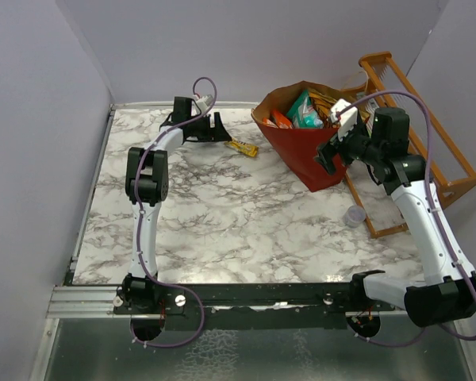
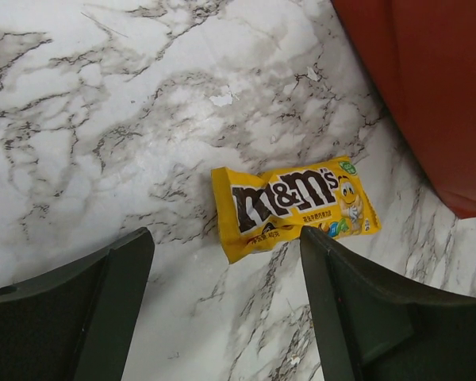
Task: Place the snacks into the paper bag
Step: Pick up the snack from the center of the board.
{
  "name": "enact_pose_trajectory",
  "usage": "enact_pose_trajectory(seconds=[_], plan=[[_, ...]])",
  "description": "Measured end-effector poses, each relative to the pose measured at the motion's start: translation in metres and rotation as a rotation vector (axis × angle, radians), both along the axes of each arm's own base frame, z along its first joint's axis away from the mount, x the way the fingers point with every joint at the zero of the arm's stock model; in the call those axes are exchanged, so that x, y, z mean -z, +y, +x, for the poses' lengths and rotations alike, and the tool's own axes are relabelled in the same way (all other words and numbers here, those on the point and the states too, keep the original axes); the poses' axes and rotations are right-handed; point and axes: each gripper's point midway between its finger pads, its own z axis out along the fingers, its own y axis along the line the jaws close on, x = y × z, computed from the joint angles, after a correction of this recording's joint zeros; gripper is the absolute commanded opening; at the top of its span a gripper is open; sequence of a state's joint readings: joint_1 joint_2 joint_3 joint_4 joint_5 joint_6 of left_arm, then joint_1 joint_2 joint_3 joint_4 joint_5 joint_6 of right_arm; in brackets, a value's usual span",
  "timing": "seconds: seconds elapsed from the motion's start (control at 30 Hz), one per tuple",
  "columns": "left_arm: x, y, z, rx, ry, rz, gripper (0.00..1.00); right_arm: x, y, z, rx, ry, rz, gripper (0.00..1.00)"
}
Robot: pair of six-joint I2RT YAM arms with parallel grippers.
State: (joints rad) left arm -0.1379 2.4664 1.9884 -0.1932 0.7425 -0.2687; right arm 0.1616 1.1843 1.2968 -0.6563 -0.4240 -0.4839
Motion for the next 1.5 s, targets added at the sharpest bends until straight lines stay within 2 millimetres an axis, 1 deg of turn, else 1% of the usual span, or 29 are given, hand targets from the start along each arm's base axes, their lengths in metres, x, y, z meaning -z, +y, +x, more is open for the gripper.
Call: enact_pose_trajectory(seconds=[0.17, 0.4, 0.53, 0.83, 1.03, 1.23, 1.37, 1.5], plan=[[-0.001, -0.004, 0.0, -0.001, 0.021, -0.038, 0.64, 0.006, 0.002, 0.002, -0.011, 0.02, 0.003, 0.99], [-0.007, -0.009, -0.001, 0.011, 0.026, -0.078, 0.54, 0.012, 0.004, 0.005, -0.018, 0.04, 0.004, 0.99], [-0.006, -0.009, -0.003, 0.01, 0.035, -0.083, 0.52, 0.013, 0.004, 0.005, -0.023, 0.043, 0.01, 0.99], [0.004, -0.011, -0.006, 0.013, 0.061, -0.083, 0.53, 0.012, 0.003, 0.005, -0.025, 0.045, 0.017, 0.99], [0.006, -0.016, -0.01, 0.024, 0.068, -0.08, 0.48, 0.012, 0.003, 0.005, -0.03, 0.046, 0.022, 0.99], [0.012, -0.022, -0.016, 0.039, 0.087, -0.077, 0.37, 0.012, 0.004, 0.004, -0.036, 0.047, 0.025, 0.99], [0.017, -0.025, -0.019, 0.049, 0.097, -0.081, 0.32, 0.012, 0.005, 0.004, -0.036, 0.047, 0.026, 0.99], [0.018, -0.025, -0.019, 0.051, 0.099, -0.081, 0.22, 0.013, 0.004, 0.004, -0.036, 0.049, 0.025, 0.99]])
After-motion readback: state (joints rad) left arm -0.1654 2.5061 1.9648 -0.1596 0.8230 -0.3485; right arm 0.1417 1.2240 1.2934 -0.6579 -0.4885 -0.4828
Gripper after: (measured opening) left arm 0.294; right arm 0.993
